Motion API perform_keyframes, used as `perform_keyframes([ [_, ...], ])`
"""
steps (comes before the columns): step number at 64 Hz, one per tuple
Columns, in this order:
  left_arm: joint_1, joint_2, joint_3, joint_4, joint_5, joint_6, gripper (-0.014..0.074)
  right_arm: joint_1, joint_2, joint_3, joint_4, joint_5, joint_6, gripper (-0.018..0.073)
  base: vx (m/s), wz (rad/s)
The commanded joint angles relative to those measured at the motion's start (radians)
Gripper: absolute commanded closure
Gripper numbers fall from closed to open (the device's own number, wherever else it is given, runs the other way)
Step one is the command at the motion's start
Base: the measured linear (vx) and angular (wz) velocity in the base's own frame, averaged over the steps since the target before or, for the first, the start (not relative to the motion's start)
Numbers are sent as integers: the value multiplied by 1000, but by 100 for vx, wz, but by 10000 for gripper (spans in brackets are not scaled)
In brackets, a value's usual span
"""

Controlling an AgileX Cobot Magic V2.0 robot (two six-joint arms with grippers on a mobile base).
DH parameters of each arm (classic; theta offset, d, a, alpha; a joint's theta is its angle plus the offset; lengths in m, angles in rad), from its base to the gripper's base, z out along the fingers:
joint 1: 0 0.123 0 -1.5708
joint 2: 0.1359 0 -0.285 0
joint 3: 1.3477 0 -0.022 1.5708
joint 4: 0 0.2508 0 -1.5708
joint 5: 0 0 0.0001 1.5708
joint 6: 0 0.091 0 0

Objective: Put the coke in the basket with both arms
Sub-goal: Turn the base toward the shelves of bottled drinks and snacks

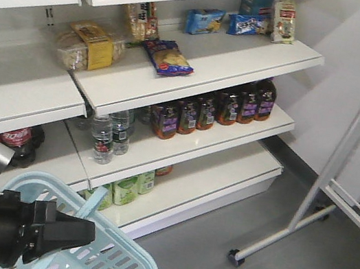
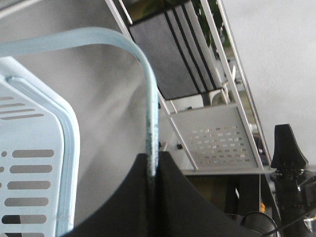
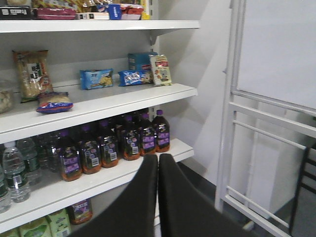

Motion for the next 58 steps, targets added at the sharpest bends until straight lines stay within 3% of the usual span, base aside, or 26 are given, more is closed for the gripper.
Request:
perform_keyframes([
  [1, -4, -23, -26, -99, 44, 5, 602, 0, -13, 8, -4, -71, -10, 569, 11, 43],
  [58, -4, -23, -26, -99, 44, 5, 602, 0, -13, 8, -4, -71, -10, 569, 11, 39],
])
